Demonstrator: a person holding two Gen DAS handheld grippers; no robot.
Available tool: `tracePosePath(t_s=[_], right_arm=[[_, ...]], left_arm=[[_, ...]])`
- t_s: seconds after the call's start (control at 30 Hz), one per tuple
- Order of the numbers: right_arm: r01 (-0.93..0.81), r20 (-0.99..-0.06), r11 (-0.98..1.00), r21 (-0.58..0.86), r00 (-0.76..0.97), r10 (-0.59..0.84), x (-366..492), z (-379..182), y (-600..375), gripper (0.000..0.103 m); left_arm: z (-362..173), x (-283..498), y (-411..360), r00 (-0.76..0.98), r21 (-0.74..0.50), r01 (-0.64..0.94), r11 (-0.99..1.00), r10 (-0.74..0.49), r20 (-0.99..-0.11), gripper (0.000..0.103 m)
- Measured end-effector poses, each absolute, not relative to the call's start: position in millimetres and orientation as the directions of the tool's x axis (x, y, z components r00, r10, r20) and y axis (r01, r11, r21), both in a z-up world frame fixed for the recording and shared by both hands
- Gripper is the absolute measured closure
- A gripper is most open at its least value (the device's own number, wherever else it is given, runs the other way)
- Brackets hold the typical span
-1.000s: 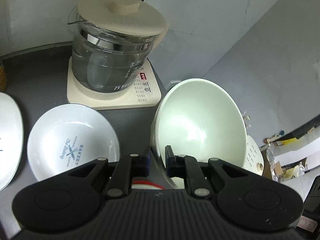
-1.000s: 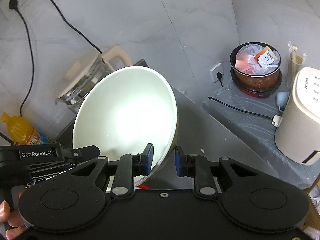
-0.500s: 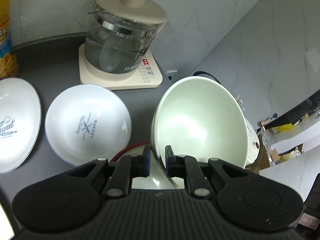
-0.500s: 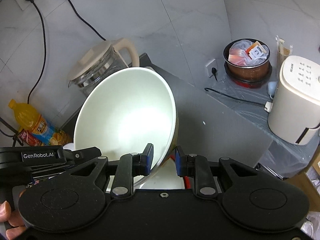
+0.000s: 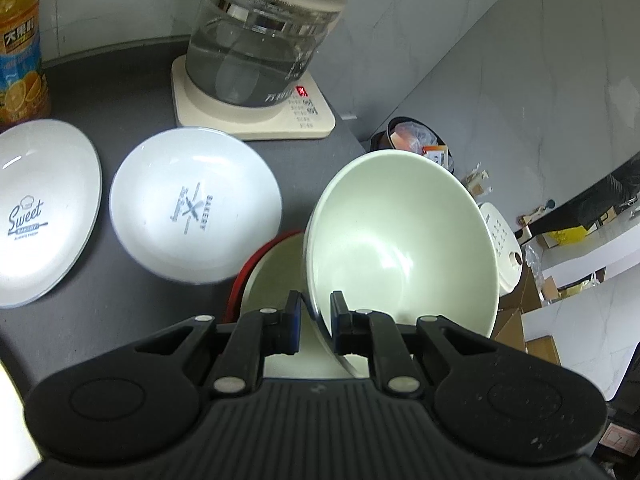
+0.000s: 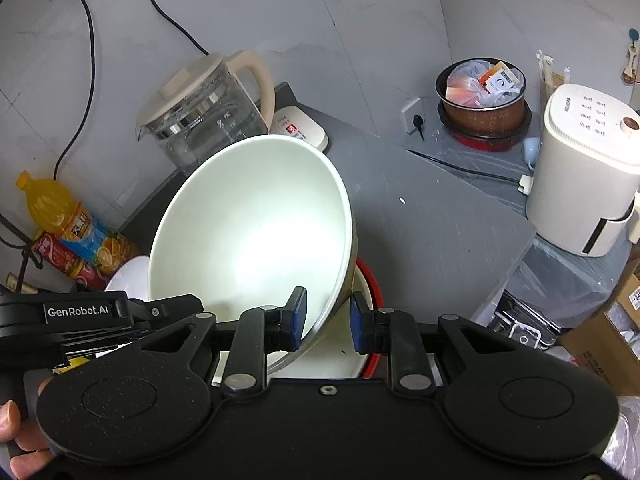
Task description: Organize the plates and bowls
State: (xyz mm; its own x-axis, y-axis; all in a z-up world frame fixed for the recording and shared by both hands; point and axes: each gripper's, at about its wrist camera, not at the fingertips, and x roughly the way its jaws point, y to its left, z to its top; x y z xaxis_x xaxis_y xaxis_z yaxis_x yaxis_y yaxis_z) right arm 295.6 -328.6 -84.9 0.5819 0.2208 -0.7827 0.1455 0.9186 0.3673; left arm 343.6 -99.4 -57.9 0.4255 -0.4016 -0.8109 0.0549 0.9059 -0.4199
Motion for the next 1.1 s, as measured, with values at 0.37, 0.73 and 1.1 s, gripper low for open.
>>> tracePosePath(t_s=[0.37,0.73,1.1], right_arm=[[0.15,-0.809,0.927,0.343,0.549,0.211,285,-95,-317,0.08],[0.154,-0.826,0.93,0.334,0.522,0.21,286,-101,-312,0.081],[0.16,-0.844,0.944,0.288,0.508,0.171,294,-104,-312,0.082]], left_arm=[[-71,331,-90,0.389,-0.413,0.041,0.91,-0.395,-0.832,0.09],[-87,325,-83,0.34,-0.405,0.009,0.914,-0.384,-0.859,0.09],[-80,330,-78,0.362,-0.395,0.007,0.919,-0.371,-0.855,0.09]])
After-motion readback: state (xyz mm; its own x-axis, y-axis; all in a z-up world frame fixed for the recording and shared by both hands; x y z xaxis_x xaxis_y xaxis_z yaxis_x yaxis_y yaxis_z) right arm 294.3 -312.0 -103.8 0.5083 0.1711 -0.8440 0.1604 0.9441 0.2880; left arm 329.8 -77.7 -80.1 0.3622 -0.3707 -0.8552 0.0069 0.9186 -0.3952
